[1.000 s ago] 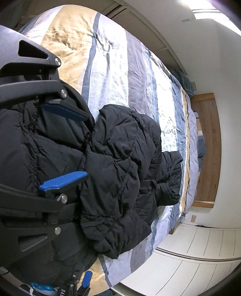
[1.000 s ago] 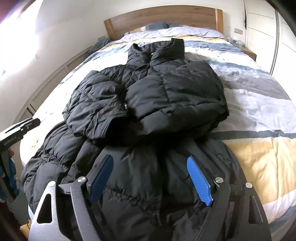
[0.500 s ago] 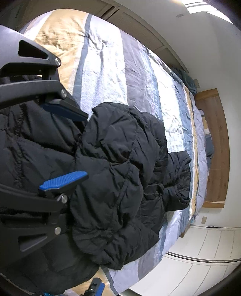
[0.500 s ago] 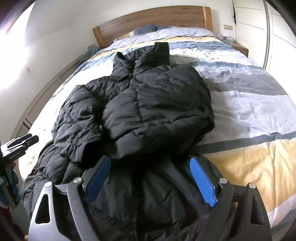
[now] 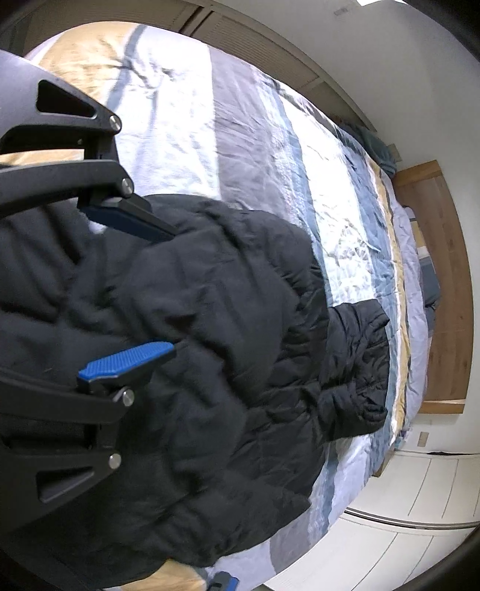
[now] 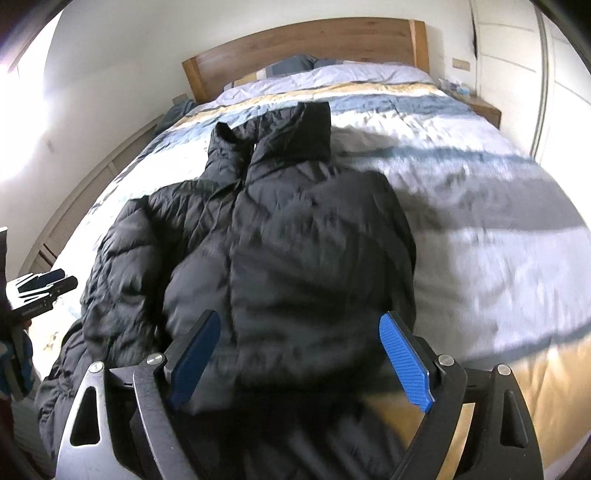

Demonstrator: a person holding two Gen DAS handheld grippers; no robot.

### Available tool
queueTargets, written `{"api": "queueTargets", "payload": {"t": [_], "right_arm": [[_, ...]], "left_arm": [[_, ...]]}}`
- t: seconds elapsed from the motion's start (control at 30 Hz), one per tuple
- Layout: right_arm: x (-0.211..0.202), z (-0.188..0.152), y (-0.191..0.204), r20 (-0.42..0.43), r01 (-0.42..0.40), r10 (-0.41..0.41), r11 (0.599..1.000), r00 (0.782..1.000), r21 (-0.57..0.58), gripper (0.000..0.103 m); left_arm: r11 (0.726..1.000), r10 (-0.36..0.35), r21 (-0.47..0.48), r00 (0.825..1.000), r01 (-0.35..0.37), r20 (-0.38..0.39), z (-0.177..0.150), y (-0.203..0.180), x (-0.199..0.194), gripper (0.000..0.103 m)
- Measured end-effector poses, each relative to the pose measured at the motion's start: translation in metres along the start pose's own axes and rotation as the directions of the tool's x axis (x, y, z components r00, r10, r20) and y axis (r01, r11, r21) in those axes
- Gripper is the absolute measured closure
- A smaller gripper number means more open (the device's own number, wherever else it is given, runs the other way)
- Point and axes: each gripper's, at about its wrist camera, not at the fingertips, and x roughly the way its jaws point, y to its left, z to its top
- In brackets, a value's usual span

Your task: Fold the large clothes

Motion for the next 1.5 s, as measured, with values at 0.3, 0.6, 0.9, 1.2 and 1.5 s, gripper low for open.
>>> {"api": "queueTargets", "payload": {"t": [0.3, 0.6, 0.9, 1.2, 1.5], "right_arm": [[0.052, 0.109, -0.01, 0.048, 0.015, -0.011, 0.996, 0.999, -0.084, 0.016], [0.157, 0.234, -0.029, 0.058, -0.054, 0.056, 0.998, 0.997, -0.045, 0.016], [0.259, 0.302, -0.073, 0.082, -0.136, 0.125, 0.979, 0.989, 0.153, 0.016], [0.32, 0.342, -0.08, 0.076, -0.194, 0.183, 0.965, 0.98, 0.175, 0.015], [0.347, 0.348, -0.069, -0.007, -0.236, 0.238, 0.965, 0.971, 0.115, 0.055]], "left_arm": [[0.998, -0.059, -0.033, 0.998, 0.059, -0.011, 0.119, 0.037, 0.074, 0.048], [0.931, -0.332, -0.174, 0.942, 0.319, -0.045, 0.247, 0.058, 0.198, 0.048], [0.822, -0.475, -0.33, 0.879, 0.464, 0.054, 0.323, 0.062, 0.289, 0.048], [0.776, -0.525, -0.364, 0.848, 0.515, 0.079, 0.37, 0.038, 0.345, 0.048], [0.751, -0.559, -0.406, 0.829, 0.52, 0.025, 0.364, 0.019, 0.378, 0.053]]}}
